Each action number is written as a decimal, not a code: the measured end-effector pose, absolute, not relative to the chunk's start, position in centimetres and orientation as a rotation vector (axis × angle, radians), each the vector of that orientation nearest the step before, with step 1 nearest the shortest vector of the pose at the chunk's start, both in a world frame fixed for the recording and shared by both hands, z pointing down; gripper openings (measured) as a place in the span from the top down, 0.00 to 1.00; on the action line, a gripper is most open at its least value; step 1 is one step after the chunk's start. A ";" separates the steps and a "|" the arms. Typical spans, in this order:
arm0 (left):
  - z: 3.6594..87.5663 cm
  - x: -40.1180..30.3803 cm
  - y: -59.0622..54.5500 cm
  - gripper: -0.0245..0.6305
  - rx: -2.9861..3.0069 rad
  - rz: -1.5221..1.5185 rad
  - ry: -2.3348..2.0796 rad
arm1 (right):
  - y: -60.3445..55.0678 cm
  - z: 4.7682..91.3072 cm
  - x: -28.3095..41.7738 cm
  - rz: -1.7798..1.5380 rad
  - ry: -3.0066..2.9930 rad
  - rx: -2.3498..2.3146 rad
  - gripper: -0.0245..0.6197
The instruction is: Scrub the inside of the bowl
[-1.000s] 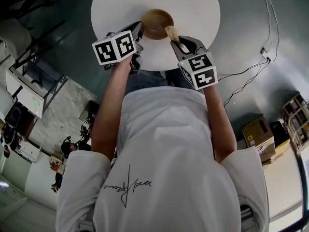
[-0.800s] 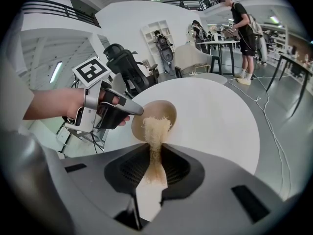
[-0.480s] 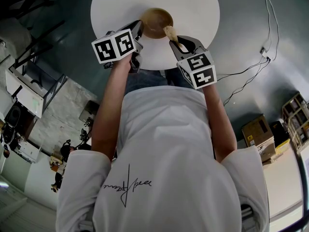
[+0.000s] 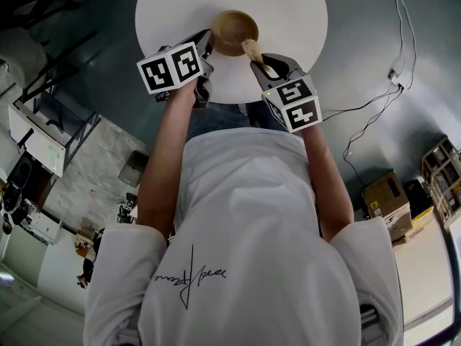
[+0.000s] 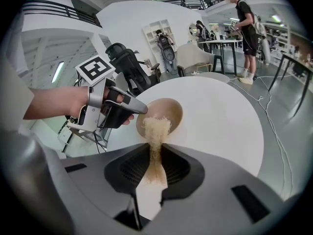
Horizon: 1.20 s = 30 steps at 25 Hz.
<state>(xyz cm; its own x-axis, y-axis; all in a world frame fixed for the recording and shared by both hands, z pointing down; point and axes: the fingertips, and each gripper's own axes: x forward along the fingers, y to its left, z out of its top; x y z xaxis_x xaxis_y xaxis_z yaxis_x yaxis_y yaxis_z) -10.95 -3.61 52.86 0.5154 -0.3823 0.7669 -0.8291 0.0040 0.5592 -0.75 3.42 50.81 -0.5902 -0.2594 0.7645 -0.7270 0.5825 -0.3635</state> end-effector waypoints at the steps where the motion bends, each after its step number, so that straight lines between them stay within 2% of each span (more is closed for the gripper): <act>1: 52.9 -10.9 -3.6 0.94 1.600 0.482 -1.061 | 3.4 50.8 -0.8 0.898 -2.142 0.781 0.83; 30: 52.9 -11.4 -3.2 0.94 1.569 0.452 -1.055 | 5.0 50.7 -5.3 0.975 -2.176 0.668 0.83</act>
<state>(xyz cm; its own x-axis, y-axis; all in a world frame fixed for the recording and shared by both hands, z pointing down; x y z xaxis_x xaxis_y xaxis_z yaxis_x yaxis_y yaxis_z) -11.37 -3.15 52.92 0.5245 -0.3812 0.7613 -0.8142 0.0371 0.5795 -5.31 4.96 50.68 -0.6564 -0.1803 0.7325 -0.6668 0.5929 -0.4515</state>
